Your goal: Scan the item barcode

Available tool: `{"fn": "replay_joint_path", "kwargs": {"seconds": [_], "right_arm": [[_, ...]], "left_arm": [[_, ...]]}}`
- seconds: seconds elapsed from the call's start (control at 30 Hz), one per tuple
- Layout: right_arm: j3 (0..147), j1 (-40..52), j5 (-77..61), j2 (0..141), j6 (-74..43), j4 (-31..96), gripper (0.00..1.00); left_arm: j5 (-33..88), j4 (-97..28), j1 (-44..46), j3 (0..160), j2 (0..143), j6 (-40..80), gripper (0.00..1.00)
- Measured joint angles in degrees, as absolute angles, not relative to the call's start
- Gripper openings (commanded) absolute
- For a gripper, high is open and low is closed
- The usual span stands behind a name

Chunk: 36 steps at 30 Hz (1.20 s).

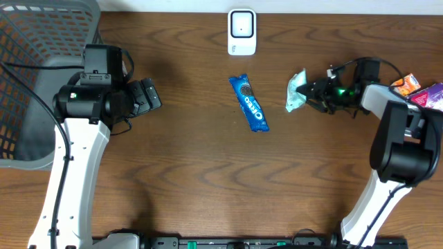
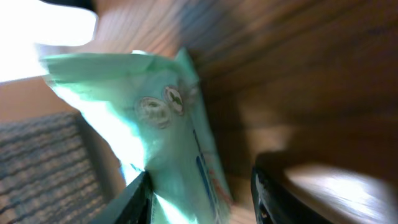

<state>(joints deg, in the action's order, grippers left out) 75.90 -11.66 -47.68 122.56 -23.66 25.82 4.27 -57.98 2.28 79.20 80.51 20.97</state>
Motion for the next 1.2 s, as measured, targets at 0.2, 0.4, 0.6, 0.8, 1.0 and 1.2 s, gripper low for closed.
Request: {"fn": "replay_joint_path", "kwargs": {"seconds": [0.2, 0.4, 0.6, 0.8, 1.0, 1.2], "right_arm": [[78.89, -11.66, -30.92, 117.05, -19.81, 36.77, 0.44], [79.72, -11.14, -24.25, 112.27, -17.43, 37.91, 0.33], [79.90, -8.36, -22.33, 111.83, -14.31, 37.87, 0.01], [79.90, -4.01, -21.30, 112.14, -11.99, 36.01, 0.01], [79.90, -0.58, -16.27, 113.71, -11.25, 35.46, 0.01], [80.03, -0.08, -14.15, 116.22, -11.05, 35.48, 0.01]], "left_arm": [[4.27, -57.98, 2.28, 79.20, 80.51, 20.97, 0.98], [4.27, -57.98, 2.28, 79.20, 80.49, 20.97, 0.98], [4.27, -57.98, 2.28, 79.20, 80.49, 20.97, 0.98], [4.27, -57.98, 2.28, 79.20, 80.51, 20.97, 0.98], [4.27, -57.98, 2.28, 79.20, 80.51, 20.97, 0.98], [4.27, -57.98, 2.28, 79.20, 80.51, 20.97, 0.98]]}}
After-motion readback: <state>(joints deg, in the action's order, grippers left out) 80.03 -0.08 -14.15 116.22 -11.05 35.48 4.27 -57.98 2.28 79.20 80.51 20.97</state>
